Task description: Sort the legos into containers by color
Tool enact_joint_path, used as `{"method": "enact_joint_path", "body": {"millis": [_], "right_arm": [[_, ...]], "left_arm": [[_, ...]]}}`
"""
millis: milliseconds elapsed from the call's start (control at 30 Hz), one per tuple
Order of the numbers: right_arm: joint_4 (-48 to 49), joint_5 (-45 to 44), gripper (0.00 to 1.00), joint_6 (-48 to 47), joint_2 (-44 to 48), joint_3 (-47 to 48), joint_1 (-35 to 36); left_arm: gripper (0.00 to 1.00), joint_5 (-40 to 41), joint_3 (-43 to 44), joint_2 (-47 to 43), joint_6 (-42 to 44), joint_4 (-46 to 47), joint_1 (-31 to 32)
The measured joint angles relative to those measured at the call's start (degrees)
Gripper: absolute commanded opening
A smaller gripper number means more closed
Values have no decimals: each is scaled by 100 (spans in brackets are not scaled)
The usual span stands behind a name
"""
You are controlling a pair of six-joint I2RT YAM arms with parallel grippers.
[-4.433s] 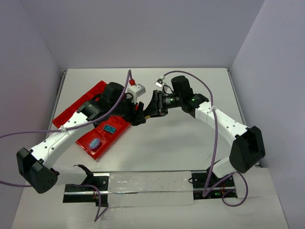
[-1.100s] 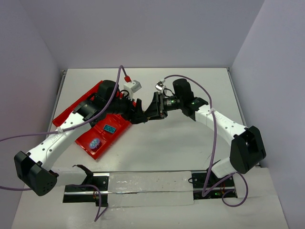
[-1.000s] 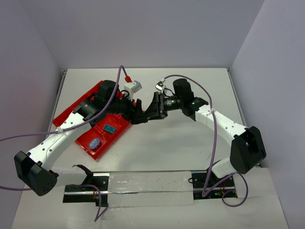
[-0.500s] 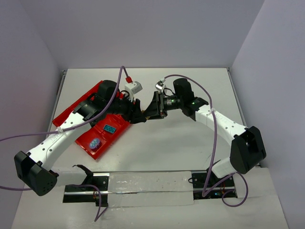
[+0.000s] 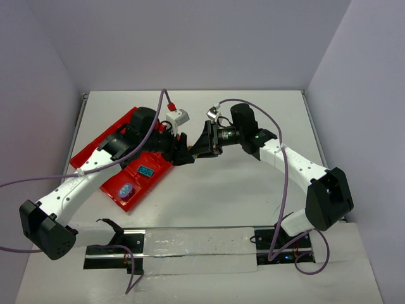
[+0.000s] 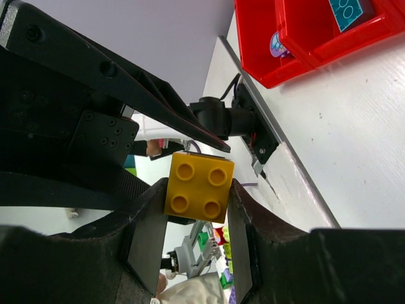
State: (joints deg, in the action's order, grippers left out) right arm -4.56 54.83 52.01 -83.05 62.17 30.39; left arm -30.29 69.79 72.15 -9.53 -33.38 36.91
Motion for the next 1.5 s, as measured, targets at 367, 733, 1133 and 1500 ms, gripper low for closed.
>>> {"method": "enact_joint_path", "body": {"millis": [367, 733, 1133, 1500], "right_arm": [[4, -66, 13, 24, 0, 0, 0], [-42, -153, 59, -65, 0, 0, -4], [-128, -74, 60, -99, 0, 35, -24], [-480, -74, 61, -349, -91, 263, -24]], "left_arm": [[1, 114, -1, 5, -31, 11, 3], [0, 169, -9, 1, -6, -29, 11], [0, 321, -189, -134, 221, -173, 10], [0, 456, -189, -201, 294, -260, 9]]}}
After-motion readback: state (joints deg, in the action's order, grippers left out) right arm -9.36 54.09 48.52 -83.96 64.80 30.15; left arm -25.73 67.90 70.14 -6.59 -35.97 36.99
